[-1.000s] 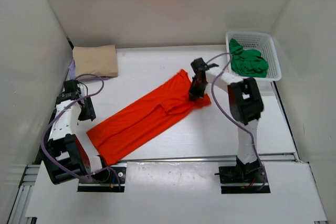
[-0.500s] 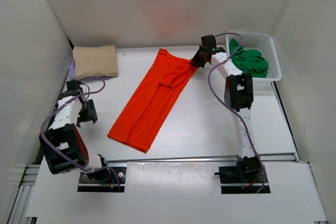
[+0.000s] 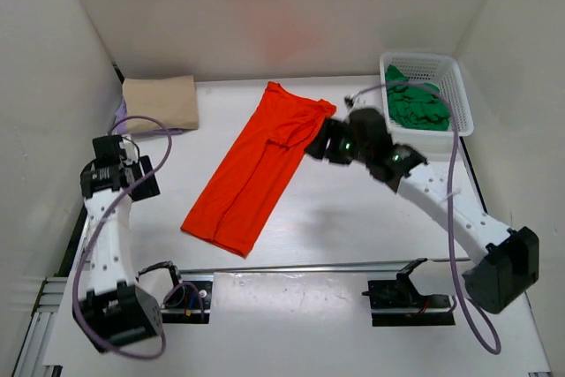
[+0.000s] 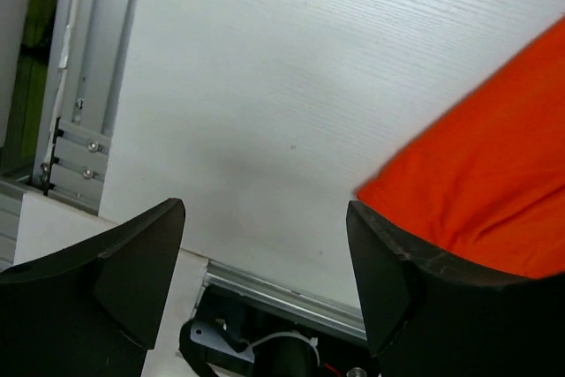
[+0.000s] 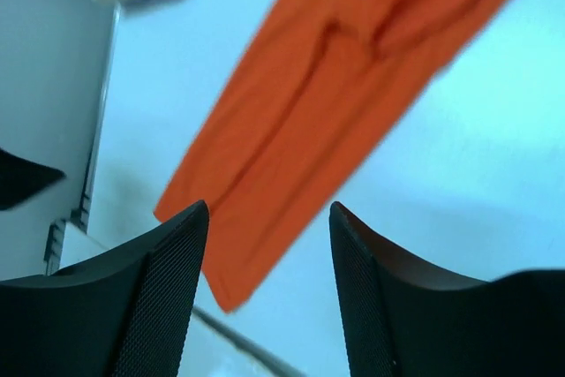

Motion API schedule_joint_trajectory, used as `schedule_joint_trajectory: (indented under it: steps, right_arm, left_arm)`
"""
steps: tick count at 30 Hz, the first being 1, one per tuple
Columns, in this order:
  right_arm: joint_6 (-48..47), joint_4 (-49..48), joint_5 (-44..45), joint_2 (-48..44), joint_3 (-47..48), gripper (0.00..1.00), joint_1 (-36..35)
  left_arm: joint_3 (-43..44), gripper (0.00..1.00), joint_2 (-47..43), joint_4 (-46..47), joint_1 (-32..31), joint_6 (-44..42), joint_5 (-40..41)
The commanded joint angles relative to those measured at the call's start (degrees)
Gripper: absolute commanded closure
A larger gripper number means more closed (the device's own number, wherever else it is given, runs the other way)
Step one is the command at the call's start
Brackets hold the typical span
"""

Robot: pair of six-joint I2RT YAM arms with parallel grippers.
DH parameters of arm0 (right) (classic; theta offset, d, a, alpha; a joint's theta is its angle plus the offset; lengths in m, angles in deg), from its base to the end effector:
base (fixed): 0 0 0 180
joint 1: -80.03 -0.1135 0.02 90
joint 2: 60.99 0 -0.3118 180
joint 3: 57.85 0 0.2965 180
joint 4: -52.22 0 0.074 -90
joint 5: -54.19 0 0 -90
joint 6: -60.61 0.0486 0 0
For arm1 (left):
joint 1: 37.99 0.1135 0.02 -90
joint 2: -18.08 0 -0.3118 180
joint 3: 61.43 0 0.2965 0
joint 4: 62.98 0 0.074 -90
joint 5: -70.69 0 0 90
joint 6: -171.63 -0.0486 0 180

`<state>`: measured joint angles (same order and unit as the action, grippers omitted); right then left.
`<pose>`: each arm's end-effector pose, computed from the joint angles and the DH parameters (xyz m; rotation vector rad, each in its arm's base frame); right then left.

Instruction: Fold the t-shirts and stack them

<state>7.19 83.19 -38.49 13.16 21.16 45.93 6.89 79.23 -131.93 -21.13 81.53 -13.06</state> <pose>0.2805 0.1927 0.3846 0.0150 2.1265 0.8075 0.2105 0.0693 0.3158 -0.4238 2.6264 0.2422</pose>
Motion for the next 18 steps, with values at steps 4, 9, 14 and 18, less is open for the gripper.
schedule_joint_trajectory:
  steps: [4, 9, 14, 18]
  right_arm:
    - [18.8, -5.9, 4.7, -1.5, -20.7, 0.37, -15.5]
    - [30.6, -13.5, 6.7, 3.9, -24.0, 0.37, -26.3]
    - [35.5, -16.2, 8.0, 16.4, -16.9, 0.34, -33.5]
    - [45.6, -13.0, 6.7, 24.7, -11.8, 0.34, -34.8]
  left_arm:
    - [2.4, 0.06, -16.7, -9.5, -0.2, 0.1, 0.6]
    - [2.9, 0.01, -24.4, -14.1, -0.2, 0.1, 2.7]
    - [2.9, 0.01, -26.8, -15.4, -0.2, 0.1, 3.3]
    - [2.9, 0.01, -27.3, -16.5, -0.2, 0.1, 3.8]
